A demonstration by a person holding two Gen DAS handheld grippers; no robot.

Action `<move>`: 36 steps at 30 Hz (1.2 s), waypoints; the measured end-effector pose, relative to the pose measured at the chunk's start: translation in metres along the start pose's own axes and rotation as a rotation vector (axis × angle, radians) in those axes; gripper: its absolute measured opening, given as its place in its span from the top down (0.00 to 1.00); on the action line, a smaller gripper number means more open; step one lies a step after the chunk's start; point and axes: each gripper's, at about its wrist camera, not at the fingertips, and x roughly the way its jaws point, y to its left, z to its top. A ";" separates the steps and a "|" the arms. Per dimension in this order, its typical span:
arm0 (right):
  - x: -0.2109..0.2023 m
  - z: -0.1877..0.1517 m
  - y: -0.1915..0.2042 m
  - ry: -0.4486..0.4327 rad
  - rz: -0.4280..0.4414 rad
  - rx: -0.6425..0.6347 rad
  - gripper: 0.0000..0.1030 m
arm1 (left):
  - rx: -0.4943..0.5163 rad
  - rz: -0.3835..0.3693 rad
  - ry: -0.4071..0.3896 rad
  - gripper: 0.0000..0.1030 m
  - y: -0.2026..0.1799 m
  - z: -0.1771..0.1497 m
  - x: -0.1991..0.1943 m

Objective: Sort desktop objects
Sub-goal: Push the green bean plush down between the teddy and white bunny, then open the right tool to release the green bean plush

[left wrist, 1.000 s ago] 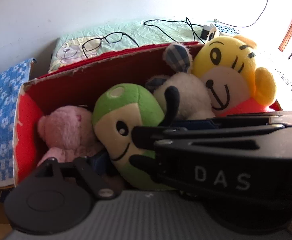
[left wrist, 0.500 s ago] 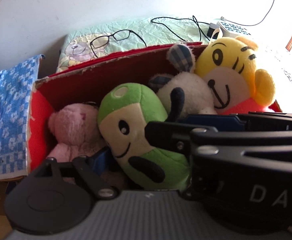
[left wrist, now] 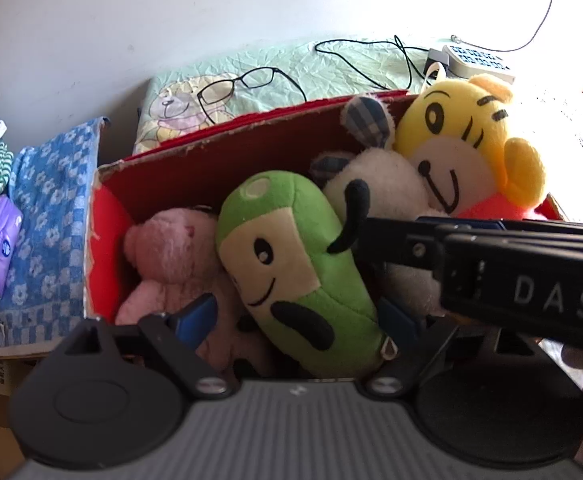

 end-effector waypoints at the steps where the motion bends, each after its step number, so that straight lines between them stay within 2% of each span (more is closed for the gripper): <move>1: -0.001 -0.001 -0.001 -0.003 0.001 0.004 0.62 | 0.000 0.001 0.000 0.14 -0.001 -0.001 0.000; 13: 0.000 -0.003 -0.003 -0.006 -0.011 0.014 0.65 | 0.016 0.017 0.011 0.09 -0.004 -0.003 0.003; 21: 0.002 -0.005 -0.003 -0.007 -0.014 0.014 0.65 | 0.033 0.017 0.008 0.02 -0.009 -0.008 0.007; 24: 0.003 -0.007 -0.004 -0.006 -0.014 0.017 0.65 | 0.028 0.003 0.010 0.01 -0.009 -0.008 0.009; 29: 0.005 -0.008 -0.004 -0.005 -0.017 0.013 0.65 | -0.038 -0.077 0.062 0.01 0.000 -0.008 0.019; 36: 0.006 -0.011 -0.008 -0.003 -0.005 0.032 0.65 | -0.034 -0.079 0.050 0.00 0.000 -0.009 0.019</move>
